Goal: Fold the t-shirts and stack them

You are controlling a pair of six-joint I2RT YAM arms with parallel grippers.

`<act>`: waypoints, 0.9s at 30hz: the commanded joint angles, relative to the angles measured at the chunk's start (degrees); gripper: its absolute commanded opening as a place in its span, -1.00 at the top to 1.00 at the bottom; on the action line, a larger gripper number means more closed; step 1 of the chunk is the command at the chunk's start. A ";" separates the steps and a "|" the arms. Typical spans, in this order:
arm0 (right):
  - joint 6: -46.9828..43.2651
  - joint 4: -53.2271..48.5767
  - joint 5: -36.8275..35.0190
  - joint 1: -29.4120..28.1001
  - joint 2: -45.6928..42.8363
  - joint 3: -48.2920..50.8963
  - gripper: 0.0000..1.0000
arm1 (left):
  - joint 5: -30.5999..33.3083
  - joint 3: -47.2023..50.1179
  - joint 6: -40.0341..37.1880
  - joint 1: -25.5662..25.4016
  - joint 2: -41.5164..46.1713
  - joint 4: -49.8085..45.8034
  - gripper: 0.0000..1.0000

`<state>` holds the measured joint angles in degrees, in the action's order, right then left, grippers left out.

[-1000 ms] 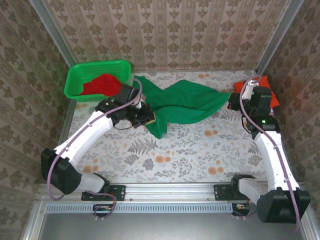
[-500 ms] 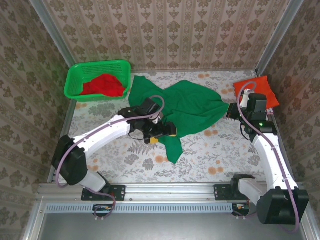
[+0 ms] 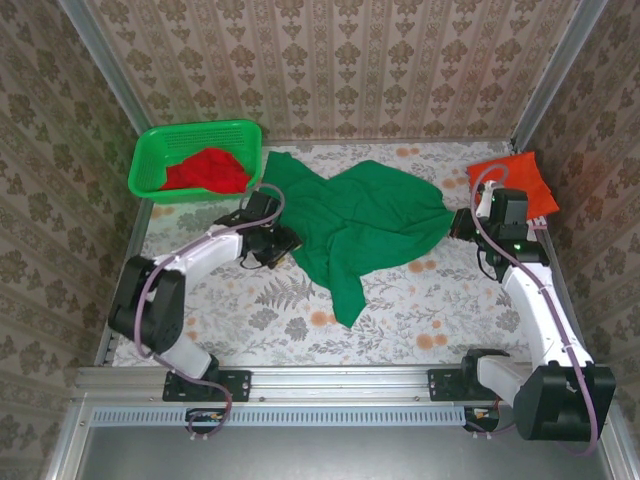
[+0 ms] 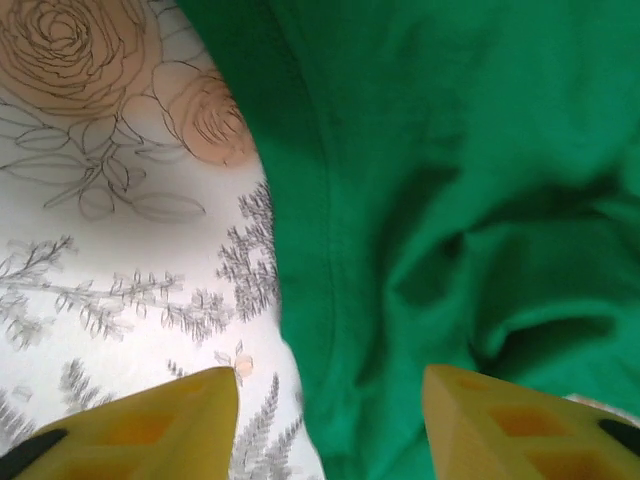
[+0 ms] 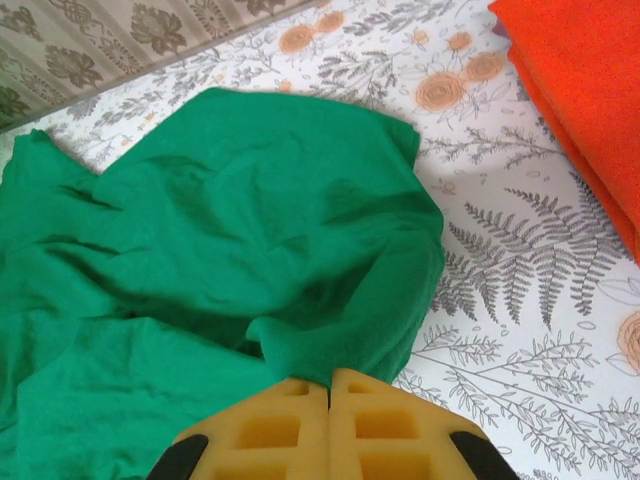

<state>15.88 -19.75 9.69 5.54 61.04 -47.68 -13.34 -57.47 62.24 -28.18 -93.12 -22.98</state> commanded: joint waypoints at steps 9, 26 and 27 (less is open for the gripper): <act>2.22 1.43 0.06 0.35 -0.30 3.36 1.00 | -1.91 -11.87 3.75 0.91 -17.71 3.81 0.43; 4.21 -2.02 -2.54 0.39 -0.93 6.67 1.00 | 2.23 -26.06 -16.46 13.33 -26.87 -12.52 0.45; 4.39 -2.15 -2.43 0.41 -0.84 6.72 1.00 | 2.98 -27.31 -17.43 13.34 -26.51 -13.80 0.45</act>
<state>18.70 -19.92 8.54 5.63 61.04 -41.93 -15.88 -82.43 51.18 -15.68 -118.32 -27.99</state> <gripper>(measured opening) 0.047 0.276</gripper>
